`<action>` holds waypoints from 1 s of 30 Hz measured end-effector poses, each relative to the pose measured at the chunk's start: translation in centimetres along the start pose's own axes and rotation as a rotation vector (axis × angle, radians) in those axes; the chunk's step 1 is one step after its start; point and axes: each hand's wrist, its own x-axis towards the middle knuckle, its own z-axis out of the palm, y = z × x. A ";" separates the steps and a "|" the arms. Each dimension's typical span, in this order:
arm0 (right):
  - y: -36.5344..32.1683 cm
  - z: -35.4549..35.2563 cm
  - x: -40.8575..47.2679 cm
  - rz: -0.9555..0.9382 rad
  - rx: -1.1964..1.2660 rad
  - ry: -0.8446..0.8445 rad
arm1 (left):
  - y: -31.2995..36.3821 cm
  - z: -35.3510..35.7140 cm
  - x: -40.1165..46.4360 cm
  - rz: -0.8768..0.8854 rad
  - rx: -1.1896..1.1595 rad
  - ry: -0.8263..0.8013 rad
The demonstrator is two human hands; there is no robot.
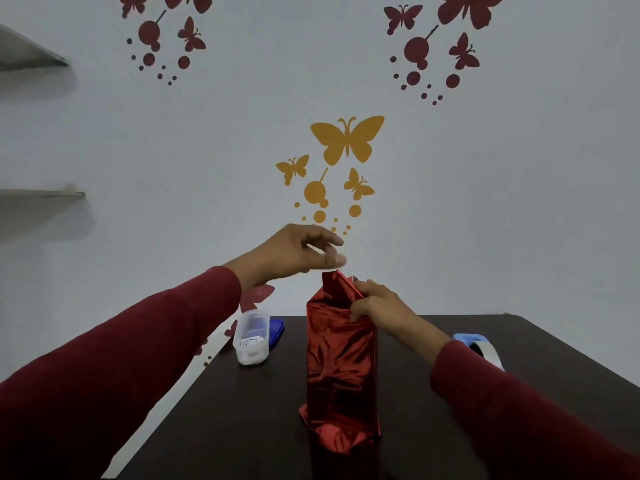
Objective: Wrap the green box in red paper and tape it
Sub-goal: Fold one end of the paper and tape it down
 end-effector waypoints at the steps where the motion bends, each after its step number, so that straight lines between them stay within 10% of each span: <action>1: 0.2 0.0 0.2 -0.014 -0.004 0.004 | -0.4 0.2 -0.2 -0.040 0.061 -0.091; 21: 0.5 -1.1 0.3 -0.153 -0.088 -0.042 | -1.6 3.2 -0.9 -0.021 0.010 0.135; 30: 0.9 -2.1 -1.0 -0.149 0.026 0.092 | 1.6 5.3 -3.1 0.198 -0.077 0.596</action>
